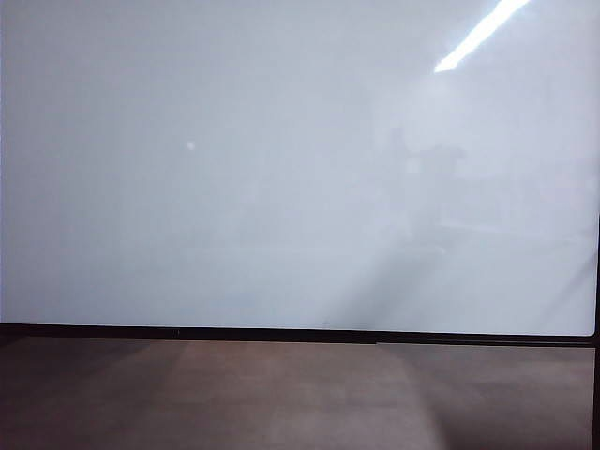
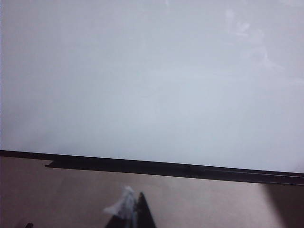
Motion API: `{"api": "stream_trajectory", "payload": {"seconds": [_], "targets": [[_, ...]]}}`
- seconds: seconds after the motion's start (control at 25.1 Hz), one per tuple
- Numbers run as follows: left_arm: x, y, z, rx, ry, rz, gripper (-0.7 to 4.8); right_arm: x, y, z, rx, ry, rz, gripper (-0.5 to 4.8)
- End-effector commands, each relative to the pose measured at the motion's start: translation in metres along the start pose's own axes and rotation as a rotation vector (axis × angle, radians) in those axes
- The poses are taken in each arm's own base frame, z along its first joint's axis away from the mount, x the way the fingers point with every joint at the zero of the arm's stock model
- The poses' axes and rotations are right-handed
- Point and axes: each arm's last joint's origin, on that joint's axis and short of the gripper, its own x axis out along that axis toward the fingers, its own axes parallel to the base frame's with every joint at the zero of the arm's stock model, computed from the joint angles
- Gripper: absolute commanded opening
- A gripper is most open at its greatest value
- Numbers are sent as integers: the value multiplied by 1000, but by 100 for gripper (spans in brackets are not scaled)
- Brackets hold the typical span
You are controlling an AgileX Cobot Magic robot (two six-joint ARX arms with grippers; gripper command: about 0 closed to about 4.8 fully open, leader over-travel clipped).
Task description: Reach to the right to find the marker pen, pick it up, and write the number 17 on the whiteboard.
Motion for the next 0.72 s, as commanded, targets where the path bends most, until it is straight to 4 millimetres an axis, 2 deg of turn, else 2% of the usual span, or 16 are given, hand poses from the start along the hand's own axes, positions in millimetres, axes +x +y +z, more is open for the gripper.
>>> {"api": "stream_trajectory", "payload": {"seconds": [0.04, 0.44, 0.56, 0.72], "targets": [[0, 0, 1, -1, -13, 0, -5, 0, 0, 3, 4, -22, 2, -6], [0, -2, 1, -2, -11, -21, -5, 0, 0, 3, 4, -22, 3, -6], [0, -12, 1, -8, -9, -99, -5, 0, 0, 3, 4, -22, 3, -6], [-3, -30, 0, -20, -1, -293, -5, 0, 0, 3, 4, -22, 3, -6]]}}
